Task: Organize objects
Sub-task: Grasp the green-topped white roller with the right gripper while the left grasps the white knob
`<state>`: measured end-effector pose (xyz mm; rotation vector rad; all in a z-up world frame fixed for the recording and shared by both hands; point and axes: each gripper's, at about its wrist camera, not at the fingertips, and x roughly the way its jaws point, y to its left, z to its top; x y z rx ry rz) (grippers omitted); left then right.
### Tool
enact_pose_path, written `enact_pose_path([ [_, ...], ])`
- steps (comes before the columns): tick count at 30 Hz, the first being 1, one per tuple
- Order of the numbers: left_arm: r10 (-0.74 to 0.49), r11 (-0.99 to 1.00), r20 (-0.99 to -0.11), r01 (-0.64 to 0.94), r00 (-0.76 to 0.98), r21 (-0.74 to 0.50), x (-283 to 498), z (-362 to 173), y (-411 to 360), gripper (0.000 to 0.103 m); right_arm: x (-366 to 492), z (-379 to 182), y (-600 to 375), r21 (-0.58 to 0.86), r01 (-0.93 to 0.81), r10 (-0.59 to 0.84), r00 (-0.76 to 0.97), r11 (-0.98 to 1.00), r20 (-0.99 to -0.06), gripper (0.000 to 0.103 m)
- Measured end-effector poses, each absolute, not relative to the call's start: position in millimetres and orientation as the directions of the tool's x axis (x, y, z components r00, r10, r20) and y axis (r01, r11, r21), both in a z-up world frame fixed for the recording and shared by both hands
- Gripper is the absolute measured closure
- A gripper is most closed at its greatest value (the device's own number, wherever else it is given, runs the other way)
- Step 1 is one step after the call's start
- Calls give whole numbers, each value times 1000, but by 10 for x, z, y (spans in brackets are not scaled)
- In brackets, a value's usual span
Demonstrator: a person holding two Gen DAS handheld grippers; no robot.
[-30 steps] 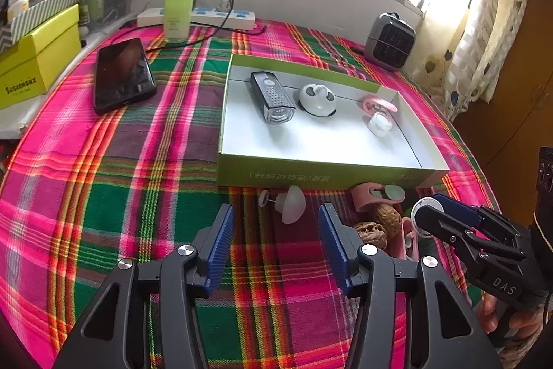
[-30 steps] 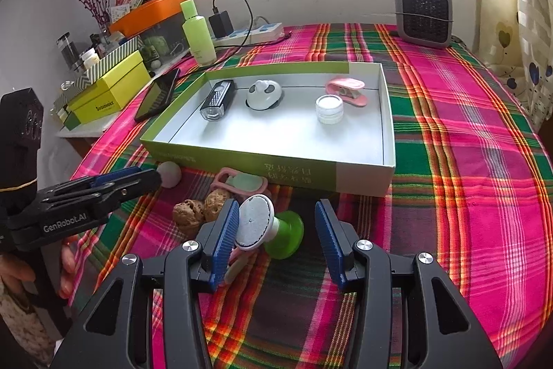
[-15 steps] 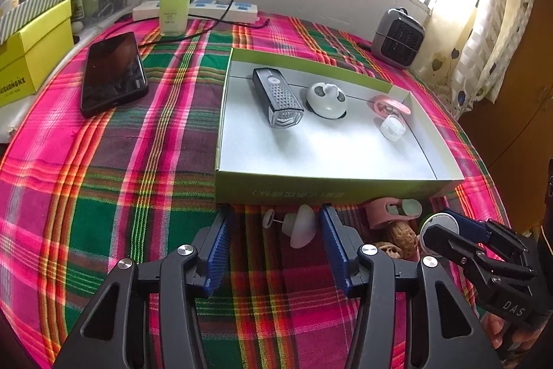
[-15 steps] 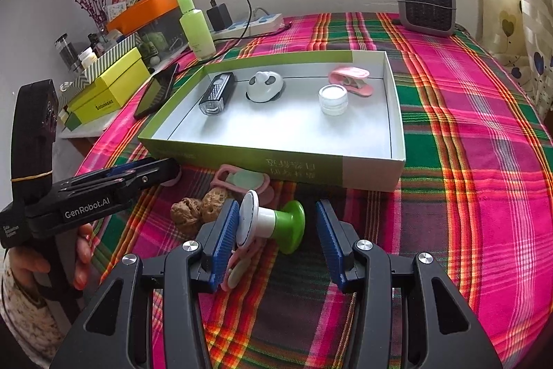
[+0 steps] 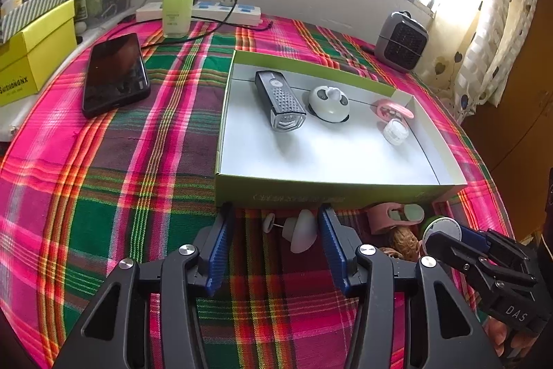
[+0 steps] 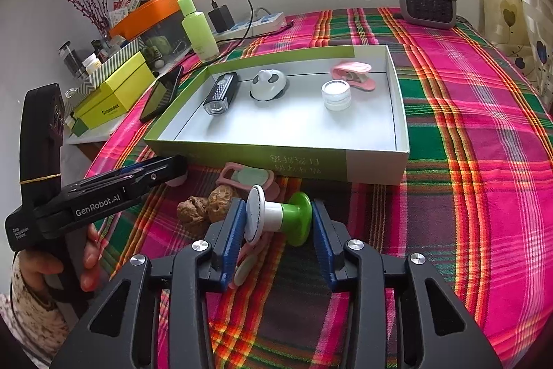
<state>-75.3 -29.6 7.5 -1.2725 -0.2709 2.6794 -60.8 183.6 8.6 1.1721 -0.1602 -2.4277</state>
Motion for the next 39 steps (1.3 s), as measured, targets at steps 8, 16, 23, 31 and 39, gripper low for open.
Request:
enact_pose_path([
  [8, 241, -967, -749, -89, -617, -238, -731, 72, -255, 73, -597, 85, 1855, 287, 327, -429, -551, -900, -716, 64],
  [16, 252, -964, -747, -91, -616, -250, -715, 76, -259, 73, -590, 86, 1856, 286, 326, -427, -552, -901, -716, 64],
  [23, 261, -962, -743, -104, -616, -252, -685, 99, -254, 73, -566, 132, 1882, 291, 326, -432, -565, -899, -703, 64],
  [31, 261, -963, -738, -114, -623, -244, -643, 139, -262, 73, -555, 146, 1888, 291, 323, -431, -569, -900, -701, 64],
  [39, 263, -963, -727, -125, -634, -239, -595, 201, -252, 73, -549, 174, 1929, 288, 313, -422, -581, -905, -696, 64],
])
